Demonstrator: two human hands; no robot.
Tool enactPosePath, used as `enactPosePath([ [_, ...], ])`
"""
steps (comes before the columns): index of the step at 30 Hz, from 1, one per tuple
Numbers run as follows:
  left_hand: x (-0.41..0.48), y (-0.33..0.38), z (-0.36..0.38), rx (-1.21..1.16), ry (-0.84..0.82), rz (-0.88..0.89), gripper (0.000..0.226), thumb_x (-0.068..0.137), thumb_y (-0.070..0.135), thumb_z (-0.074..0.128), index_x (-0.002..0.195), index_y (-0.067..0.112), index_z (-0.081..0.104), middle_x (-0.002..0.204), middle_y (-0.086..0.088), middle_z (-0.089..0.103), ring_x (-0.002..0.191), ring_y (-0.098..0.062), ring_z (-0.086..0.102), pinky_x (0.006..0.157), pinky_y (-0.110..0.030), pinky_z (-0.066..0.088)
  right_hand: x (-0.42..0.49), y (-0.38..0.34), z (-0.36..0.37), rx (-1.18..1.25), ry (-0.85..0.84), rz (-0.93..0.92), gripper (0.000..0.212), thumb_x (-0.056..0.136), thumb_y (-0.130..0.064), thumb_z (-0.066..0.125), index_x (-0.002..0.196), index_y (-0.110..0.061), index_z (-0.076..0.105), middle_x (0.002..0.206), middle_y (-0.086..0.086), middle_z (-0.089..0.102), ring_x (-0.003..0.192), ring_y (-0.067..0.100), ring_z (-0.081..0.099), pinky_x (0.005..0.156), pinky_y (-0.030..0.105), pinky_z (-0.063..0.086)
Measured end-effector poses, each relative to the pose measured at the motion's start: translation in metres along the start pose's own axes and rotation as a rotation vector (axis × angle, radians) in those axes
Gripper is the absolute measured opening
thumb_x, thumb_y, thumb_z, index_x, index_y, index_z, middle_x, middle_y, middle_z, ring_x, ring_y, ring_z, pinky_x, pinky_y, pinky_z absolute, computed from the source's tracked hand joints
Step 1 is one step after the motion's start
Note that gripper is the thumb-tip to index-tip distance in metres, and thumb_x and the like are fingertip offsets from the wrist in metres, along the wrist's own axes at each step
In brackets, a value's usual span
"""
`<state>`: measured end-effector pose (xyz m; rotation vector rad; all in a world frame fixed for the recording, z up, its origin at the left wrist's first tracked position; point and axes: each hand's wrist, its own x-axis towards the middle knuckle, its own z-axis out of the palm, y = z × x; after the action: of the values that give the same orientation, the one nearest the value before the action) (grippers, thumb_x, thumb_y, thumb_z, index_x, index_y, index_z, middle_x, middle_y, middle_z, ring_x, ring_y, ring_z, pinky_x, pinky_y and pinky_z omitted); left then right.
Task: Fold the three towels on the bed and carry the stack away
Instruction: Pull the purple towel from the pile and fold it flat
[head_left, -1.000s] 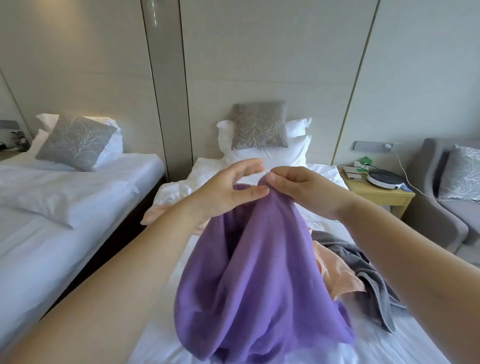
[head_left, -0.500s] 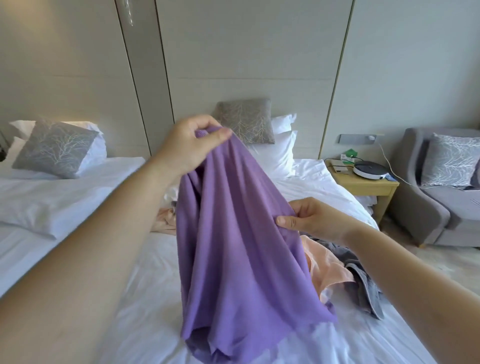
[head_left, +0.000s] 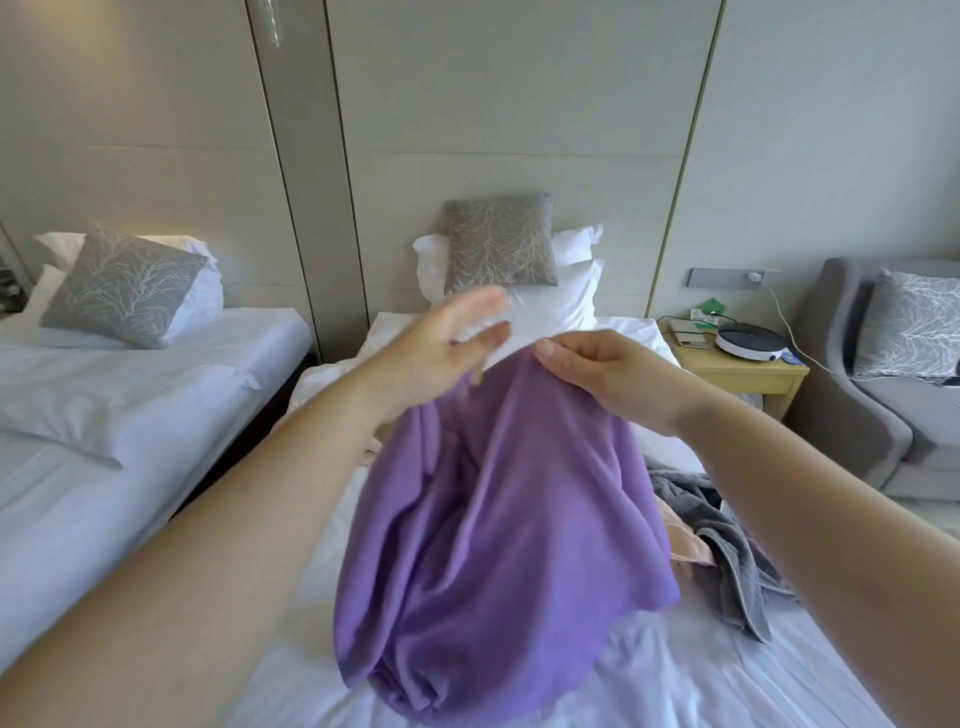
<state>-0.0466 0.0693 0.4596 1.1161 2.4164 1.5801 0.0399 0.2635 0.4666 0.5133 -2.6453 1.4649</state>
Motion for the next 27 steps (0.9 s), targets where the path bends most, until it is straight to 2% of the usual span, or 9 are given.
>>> enactPosePath([
  [3,-0.001,0.008,0.023,-0.166,-0.199,-0.097,0.034,0.094,0.047,0.044,0.109,0.026,0.067,0.102,0.02,0.071,0.097,0.011,0.062,0.077,-0.002,0.043,0.006,-0.017,-0.004,-0.051,-0.006,-0.026,0.059,0.085,-0.055,0.046,0.103,-0.002,0.066,0.099,0.014,0.07,0.084,0.012,0.058,0.086,0.037,0.05],
  [5,0.002,0.008,0.021,-0.066,-0.22,-0.099,0.054,0.087,0.061,0.042,0.094,0.014,0.07,0.079,0.011,0.074,0.077,0.004,0.067,0.067,-0.006,0.045,0.002,-0.014,-0.008,-0.055,0.003,-0.004,0.067,0.083,-0.056,0.049,0.099,0.009,0.059,0.083,0.017,0.061,0.075,0.017,0.049,0.072,0.04,0.044],
  [7,0.004,0.013,0.02,0.065,-0.262,-0.013,0.074,0.08,0.068,0.046,0.089,-0.004,0.062,0.06,-0.006,0.067,0.058,-0.007,0.059,0.062,-0.017,0.047,-0.004,-0.005,-0.01,0.013,-0.024,0.017,0.067,0.082,-0.052,0.054,0.091,0.014,0.051,0.078,0.01,0.047,0.074,0.021,0.041,0.07,0.039,0.034],
  [11,0.015,0.027,0.017,0.063,-0.109,0.099,0.057,0.086,0.046,0.063,0.075,-0.009,0.053,0.036,0.005,0.045,0.038,-0.008,0.039,0.048,-0.015,0.035,-0.013,0.013,-0.008,0.256,-0.102,0.044,0.025,0.08,-0.027,0.064,0.092,-0.006,0.063,0.085,0.003,0.064,0.083,0.014,0.059,0.08,0.029,0.049],
  [13,0.021,0.034,0.011,0.041,0.006,0.135,0.042,0.091,0.036,0.061,0.068,0.001,0.052,0.034,0.005,0.043,0.033,-0.007,0.037,0.044,-0.017,0.034,-0.017,0.022,-0.012,0.324,-0.122,0.062,0.02,0.077,-0.023,0.068,0.096,-0.015,0.07,0.095,0.0,0.071,0.09,0.014,0.065,0.083,0.027,0.053],
  [16,0.03,0.043,-0.007,-0.006,0.231,0.152,0.04,0.093,0.035,0.059,0.058,0.018,0.047,0.036,0.007,0.038,0.034,-0.006,0.033,0.042,-0.021,0.031,-0.024,0.035,-0.019,0.325,-0.138,0.111,0.029,0.073,-0.026,0.075,0.1,-0.015,0.073,0.104,0.004,0.072,0.097,0.017,0.066,0.087,0.028,0.053],
  [21,0.041,0.045,-0.043,-0.026,0.612,0.146,0.038,0.09,0.04,0.059,0.063,0.016,0.048,0.046,0.011,0.032,0.05,-0.004,0.03,0.055,-0.025,0.03,-0.037,0.057,-0.027,0.218,-0.16,0.214,0.046,0.068,-0.036,0.082,0.102,-0.007,0.071,0.11,0.012,0.071,0.102,0.024,0.066,0.095,0.042,0.051],
  [25,0.036,0.018,-0.045,0.095,0.642,-0.036,0.033,0.091,0.042,0.058,0.066,0.021,0.051,0.06,0.007,0.044,0.061,-0.009,0.04,0.058,-0.02,0.035,-0.043,0.054,-0.033,0.241,-0.043,0.181,0.048,0.058,-0.043,0.087,0.097,-0.017,0.075,0.102,0.003,0.074,0.098,0.016,0.068,0.083,0.024,0.053],
  [27,0.03,0.002,-0.031,0.138,0.529,-0.123,0.022,0.091,0.036,0.06,0.087,0.015,0.062,0.076,0.004,0.059,0.076,-0.011,0.052,0.065,-0.013,0.039,-0.041,0.048,-0.031,0.229,0.031,0.149,0.043,0.061,-0.042,0.085,0.095,-0.019,0.075,0.1,0.001,0.074,0.097,0.015,0.069,0.083,0.024,0.053],
])
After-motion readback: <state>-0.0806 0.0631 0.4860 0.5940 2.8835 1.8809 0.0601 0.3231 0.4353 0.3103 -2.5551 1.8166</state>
